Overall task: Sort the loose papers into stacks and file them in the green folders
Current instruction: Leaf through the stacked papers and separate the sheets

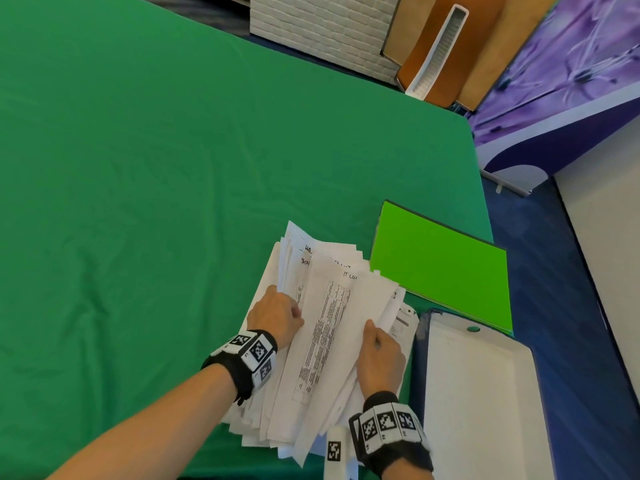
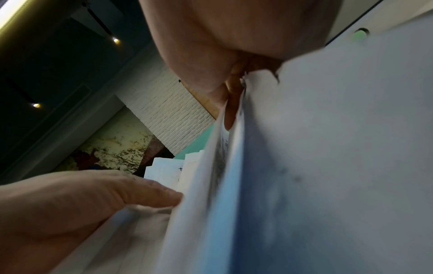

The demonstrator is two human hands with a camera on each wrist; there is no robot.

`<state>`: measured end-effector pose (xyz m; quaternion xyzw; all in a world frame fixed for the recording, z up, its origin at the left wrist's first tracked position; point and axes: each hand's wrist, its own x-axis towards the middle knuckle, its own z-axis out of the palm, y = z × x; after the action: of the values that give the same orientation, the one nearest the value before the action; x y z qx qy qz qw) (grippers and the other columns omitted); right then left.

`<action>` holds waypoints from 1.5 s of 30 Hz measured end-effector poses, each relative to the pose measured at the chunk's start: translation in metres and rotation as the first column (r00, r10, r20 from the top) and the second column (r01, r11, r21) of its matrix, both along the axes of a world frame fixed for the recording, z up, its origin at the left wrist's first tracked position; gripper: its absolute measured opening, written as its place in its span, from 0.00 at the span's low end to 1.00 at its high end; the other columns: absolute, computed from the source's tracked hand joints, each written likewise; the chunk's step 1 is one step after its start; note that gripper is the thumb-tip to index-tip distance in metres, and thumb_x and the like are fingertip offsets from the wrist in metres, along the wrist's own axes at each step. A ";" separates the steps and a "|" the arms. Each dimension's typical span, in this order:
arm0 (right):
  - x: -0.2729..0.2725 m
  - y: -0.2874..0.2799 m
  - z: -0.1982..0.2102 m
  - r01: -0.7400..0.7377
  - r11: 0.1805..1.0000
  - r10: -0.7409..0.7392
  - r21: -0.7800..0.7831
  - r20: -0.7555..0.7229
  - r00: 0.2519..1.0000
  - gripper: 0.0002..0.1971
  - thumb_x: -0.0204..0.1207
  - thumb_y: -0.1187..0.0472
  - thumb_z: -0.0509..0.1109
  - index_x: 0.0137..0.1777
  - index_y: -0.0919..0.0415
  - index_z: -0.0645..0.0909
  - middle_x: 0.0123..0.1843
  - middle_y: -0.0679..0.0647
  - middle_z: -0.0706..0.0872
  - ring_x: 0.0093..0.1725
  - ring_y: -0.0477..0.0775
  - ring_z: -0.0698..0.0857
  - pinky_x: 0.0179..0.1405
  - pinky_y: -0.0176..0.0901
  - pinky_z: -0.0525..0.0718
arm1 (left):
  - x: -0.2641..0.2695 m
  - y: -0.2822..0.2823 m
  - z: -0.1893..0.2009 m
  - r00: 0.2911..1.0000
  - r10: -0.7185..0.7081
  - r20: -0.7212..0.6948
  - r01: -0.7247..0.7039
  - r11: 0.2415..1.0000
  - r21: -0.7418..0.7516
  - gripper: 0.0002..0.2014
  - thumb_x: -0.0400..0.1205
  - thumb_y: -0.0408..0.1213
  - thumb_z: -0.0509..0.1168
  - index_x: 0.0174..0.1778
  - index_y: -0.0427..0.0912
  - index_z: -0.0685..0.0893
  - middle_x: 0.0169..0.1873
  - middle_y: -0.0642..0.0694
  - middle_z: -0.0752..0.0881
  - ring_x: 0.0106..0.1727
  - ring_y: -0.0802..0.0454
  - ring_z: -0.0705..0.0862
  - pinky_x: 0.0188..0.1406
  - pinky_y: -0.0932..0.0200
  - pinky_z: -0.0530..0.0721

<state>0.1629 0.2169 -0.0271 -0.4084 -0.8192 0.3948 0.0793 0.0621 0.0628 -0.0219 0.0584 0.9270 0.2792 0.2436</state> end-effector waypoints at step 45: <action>-0.010 -0.023 -0.002 -0.166 0.982 0.178 -0.090 0.147 0.973 0.31 0.71 0.29 0.66 0.63 0.54 0.81 0.58 0.48 0.83 0.60 0.50 0.80 0.60 0.44 0.77 | 0.009 0.019 0.005 0.996 -0.009 0.094 -0.002 0.992 0.125 0.08 0.77 0.52 0.73 0.43 0.53 0.86 0.65 0.44 0.71 0.71 0.44 0.71 0.67 0.44 0.70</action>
<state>0.1526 0.1937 -0.0296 -0.3681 -0.8393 0.3986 -0.0345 0.0708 0.0815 -0.0171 0.0619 0.8951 0.3387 0.2834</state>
